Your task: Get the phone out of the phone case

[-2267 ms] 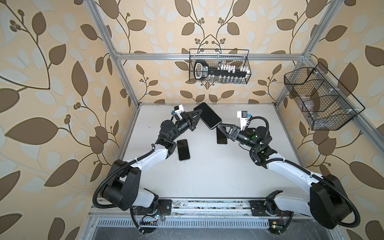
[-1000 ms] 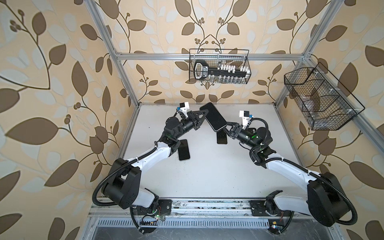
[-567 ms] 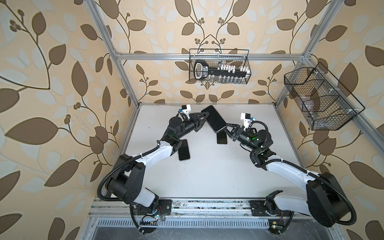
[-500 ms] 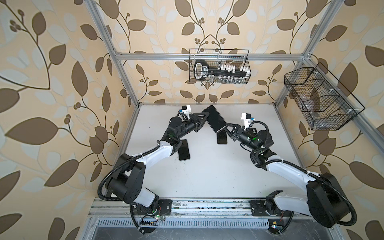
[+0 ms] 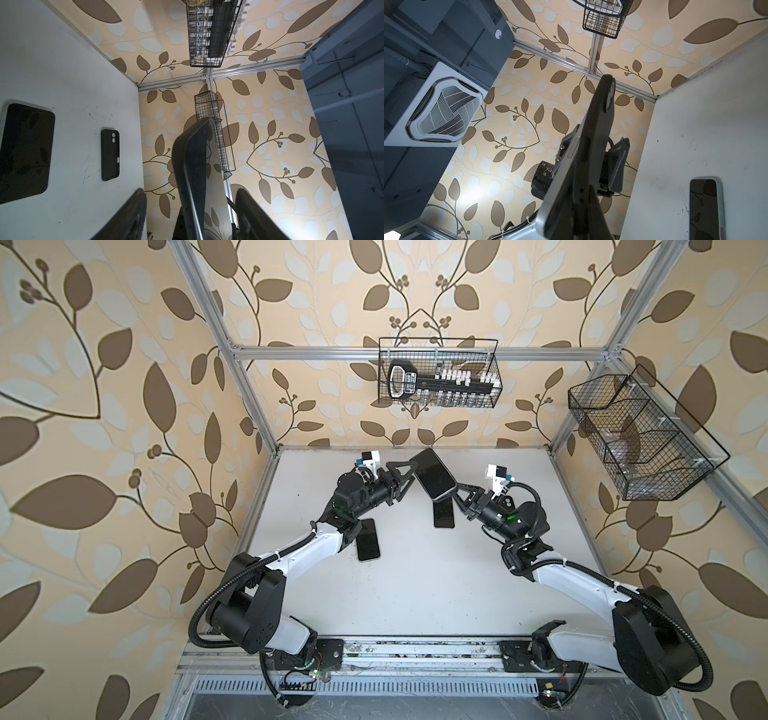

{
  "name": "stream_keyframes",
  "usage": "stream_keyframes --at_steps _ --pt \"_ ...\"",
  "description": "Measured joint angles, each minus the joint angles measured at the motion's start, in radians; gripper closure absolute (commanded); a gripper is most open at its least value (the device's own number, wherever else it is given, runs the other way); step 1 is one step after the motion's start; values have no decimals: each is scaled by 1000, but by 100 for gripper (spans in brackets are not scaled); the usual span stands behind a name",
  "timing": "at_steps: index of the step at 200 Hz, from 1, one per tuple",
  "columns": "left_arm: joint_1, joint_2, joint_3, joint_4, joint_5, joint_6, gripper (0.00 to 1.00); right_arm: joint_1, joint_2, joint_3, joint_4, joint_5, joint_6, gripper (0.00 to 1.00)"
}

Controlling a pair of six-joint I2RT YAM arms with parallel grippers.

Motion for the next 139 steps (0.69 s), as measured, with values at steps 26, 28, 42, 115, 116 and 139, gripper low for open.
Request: stream_keyframes --at_steps 26,28,42,115,116,139 --pt "0 -43 0 -46 -8 1 8 -2 5 -11 6 18 0 97" --pt "0 -45 0 -49 -10 -4 7 -3 6 -12 6 19 0 97" --pt "0 -79 0 -106 -14 -10 3 -3 12 -14 9 30 0 98" --pt "-12 -307 0 -383 -47 -55 1 16 45 -47 46 119 8 99" --pt "-12 -311 0 -387 -48 -56 1 17 46 -47 46 121 8 99" --pt "-20 -346 0 -424 -54 -82 1 35 57 -47 60 151 8 99"
